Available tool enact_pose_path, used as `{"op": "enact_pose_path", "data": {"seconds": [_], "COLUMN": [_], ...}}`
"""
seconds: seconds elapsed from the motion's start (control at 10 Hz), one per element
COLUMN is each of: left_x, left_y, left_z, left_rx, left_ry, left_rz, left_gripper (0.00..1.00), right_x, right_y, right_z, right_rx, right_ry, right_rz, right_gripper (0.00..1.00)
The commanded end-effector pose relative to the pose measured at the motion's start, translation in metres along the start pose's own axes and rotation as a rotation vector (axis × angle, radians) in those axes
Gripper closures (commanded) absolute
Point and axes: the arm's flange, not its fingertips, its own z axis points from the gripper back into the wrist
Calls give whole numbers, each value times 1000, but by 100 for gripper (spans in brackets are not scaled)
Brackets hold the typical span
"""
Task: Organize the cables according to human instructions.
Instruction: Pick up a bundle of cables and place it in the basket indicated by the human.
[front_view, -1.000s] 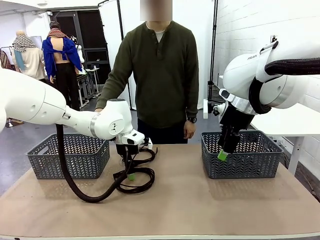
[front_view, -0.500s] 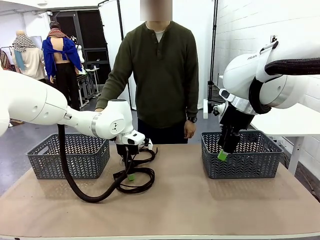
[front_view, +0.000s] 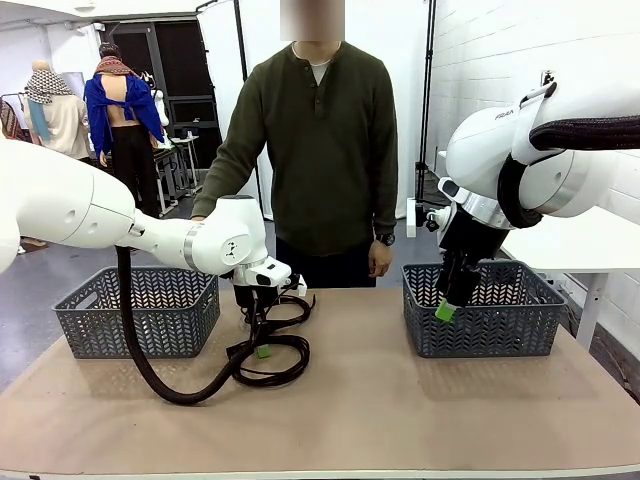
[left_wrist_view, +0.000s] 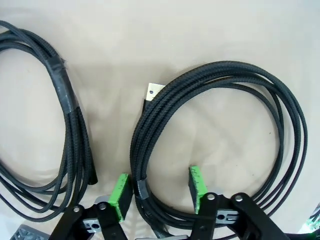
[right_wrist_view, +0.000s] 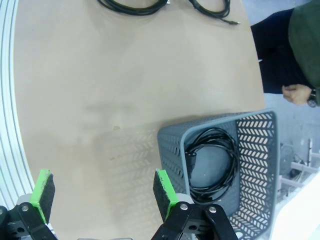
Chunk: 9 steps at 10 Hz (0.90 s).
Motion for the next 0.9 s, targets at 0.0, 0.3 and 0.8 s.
{"op": "enact_pose_path", "data": {"seconds": [0.0, 0.3, 0.8], "left_x": [0, -1, -6], "left_y": [1, 1, -5], "left_z": [-5, -5, 3], "left_rx": [-18, -27, 0], "left_ry": [1, 7, -17], "left_rz": [-15, -8, 34], "left_gripper": [100, 100, 100], "right_x": [2, 2, 2], "right_y": [-3, -3, -3], "right_z": [-1, -1, -1], "right_rx": [-7, -7, -7], "right_ry": [7, 7, 7], "right_rz": [-10, -10, -10], "right_gripper": [0, 0, 0]}}
